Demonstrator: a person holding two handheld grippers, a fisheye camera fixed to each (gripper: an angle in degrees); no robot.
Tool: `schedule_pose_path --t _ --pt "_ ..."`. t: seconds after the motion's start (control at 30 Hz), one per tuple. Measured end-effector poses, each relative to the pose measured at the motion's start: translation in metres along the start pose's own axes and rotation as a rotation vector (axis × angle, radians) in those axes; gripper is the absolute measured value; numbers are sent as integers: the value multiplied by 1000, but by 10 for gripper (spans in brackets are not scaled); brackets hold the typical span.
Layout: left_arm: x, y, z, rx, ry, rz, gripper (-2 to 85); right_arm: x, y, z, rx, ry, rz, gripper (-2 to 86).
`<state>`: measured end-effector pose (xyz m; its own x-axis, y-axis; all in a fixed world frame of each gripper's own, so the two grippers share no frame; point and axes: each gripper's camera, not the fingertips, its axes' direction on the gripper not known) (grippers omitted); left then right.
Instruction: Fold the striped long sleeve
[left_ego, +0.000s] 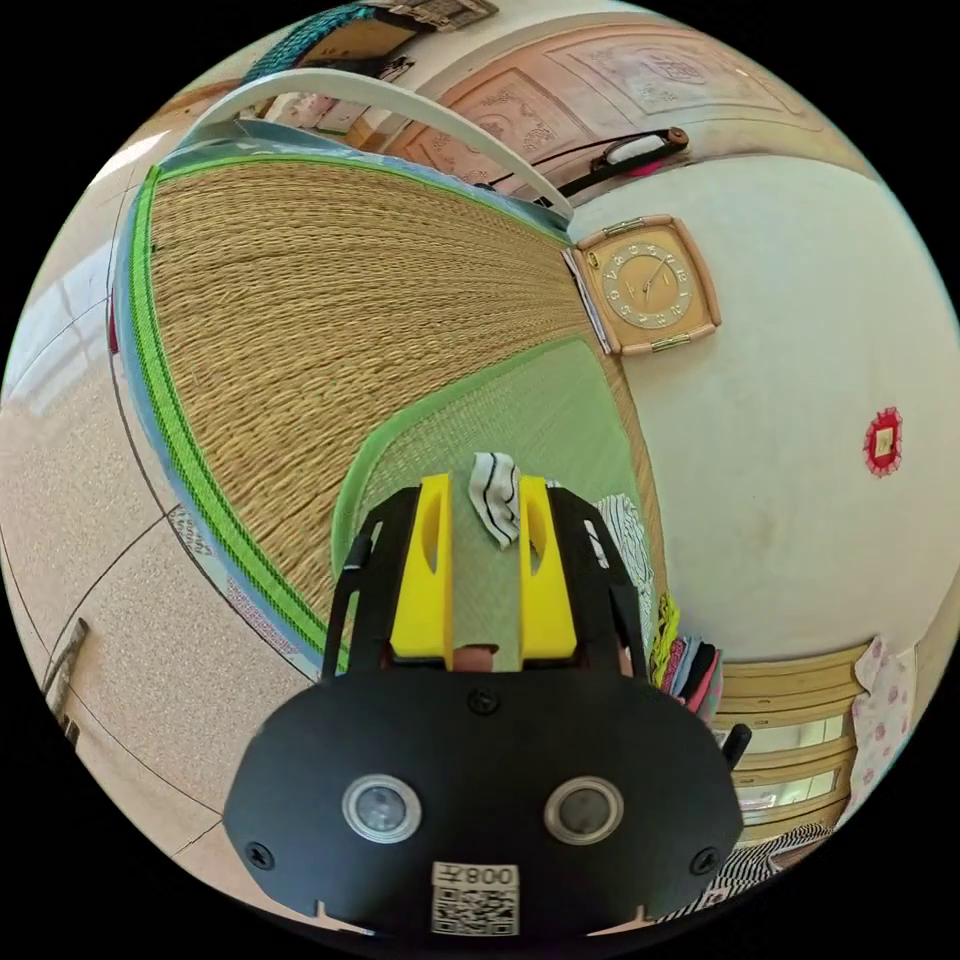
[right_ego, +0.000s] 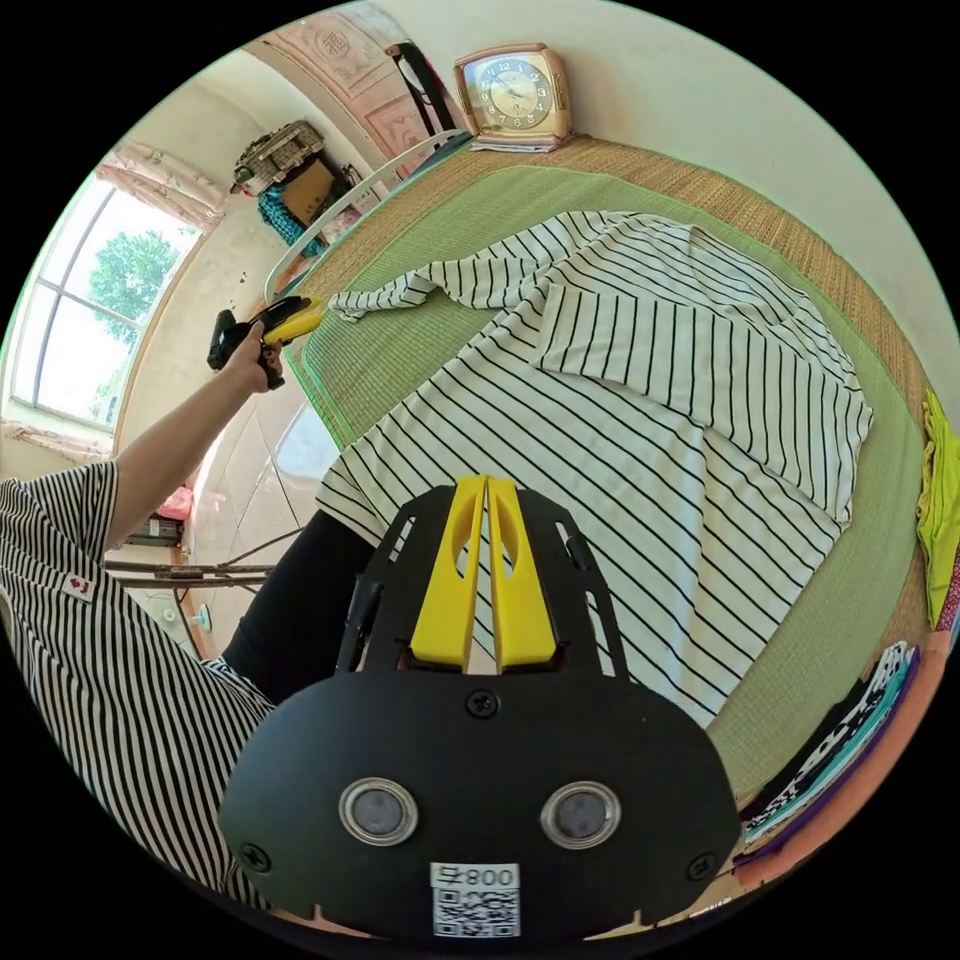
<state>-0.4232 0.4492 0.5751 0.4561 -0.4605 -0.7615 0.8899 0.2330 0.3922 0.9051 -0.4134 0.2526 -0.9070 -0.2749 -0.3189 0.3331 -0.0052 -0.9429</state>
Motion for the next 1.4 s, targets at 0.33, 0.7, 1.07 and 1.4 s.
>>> schedule_pose_path --t 0.33,0.7,1.07,1.4 --pt "-51 -19 -22 -104 129 74 15 -16 -53 45 -11 -139 57 4" --pt "-12 95 -87 -164 192 555 4 -56 -97 86 13 -319 -4 51" --pt "-47 171 -82 -251 128 480 6 -97 -145 135 -73 -349 -84 61" --pt "-25 199 -105 -215 61 635 7 -120 -220 181 -107 -481 -70 80"
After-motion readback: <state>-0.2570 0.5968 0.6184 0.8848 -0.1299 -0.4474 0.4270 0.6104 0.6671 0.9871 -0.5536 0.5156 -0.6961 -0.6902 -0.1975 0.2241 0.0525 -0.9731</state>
